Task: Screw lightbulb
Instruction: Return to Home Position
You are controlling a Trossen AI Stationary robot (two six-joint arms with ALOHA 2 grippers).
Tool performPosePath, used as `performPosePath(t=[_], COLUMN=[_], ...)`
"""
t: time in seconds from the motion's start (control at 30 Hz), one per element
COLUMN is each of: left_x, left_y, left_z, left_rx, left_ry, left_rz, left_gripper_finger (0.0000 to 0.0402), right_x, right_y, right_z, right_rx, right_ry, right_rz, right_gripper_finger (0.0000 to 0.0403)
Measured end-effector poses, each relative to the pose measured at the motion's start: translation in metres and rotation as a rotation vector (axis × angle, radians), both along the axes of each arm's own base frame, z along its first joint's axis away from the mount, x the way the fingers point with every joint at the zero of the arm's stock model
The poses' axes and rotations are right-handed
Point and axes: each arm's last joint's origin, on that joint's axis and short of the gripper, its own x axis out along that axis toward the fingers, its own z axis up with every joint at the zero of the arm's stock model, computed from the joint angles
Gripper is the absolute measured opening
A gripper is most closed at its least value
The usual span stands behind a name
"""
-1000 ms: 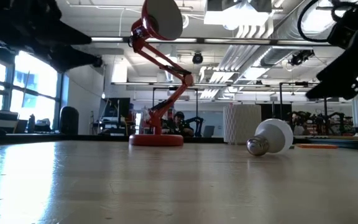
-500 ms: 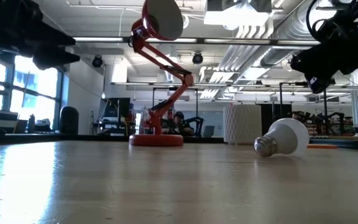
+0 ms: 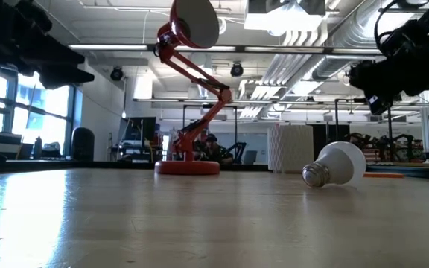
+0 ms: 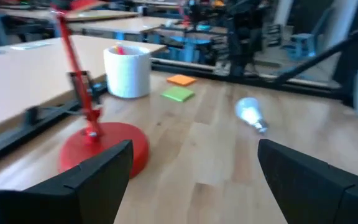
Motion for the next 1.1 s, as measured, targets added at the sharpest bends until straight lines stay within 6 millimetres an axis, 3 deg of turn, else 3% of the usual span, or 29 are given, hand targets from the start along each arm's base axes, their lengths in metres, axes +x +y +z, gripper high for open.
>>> performPosePath(t=[0.17,0.27,0.53,0.8,0.93,1.1], left_x=[0.009,0.014,0.015,0.019,0.02,0.02], left_y=[-0.004,-0.006,-0.007,-0.001,0.006,0.009], left_z=[-0.014,-0.016,-0.01,-0.012,-0.015,-0.023], left_rx=[-0.038,-0.018,0.023,0.089,0.134,0.003], left_ry=[-0.079,-0.18,-0.248,-0.211,-0.15,-0.109], left_rz=[-0.1,-0.139,-0.216,-0.149,0.022,0.145], left_gripper_finger=[0.0337,0.0337,0.0337,0.0337,0.0337,0.0337], right_x=[0.001,0.001,0.0,0.001,0.001,0.0], right_y=[0.001,0.001,0.004,0.001,-0.004,-0.006], right_z=[0.003,0.005,0.005,0.005,0.004,-0.002], right_rx=[-0.077,-0.095,-0.11,-0.132,-0.154,-0.081], right_ry=[-0.086,-0.109,-0.116,-0.109,-0.084,-0.02], right_rz=[0.027,0.059,0.157,0.037,-0.134,-0.209], right_gripper_finger=[0.0089,0.0089,0.0089,0.0089,0.0089,0.0089])
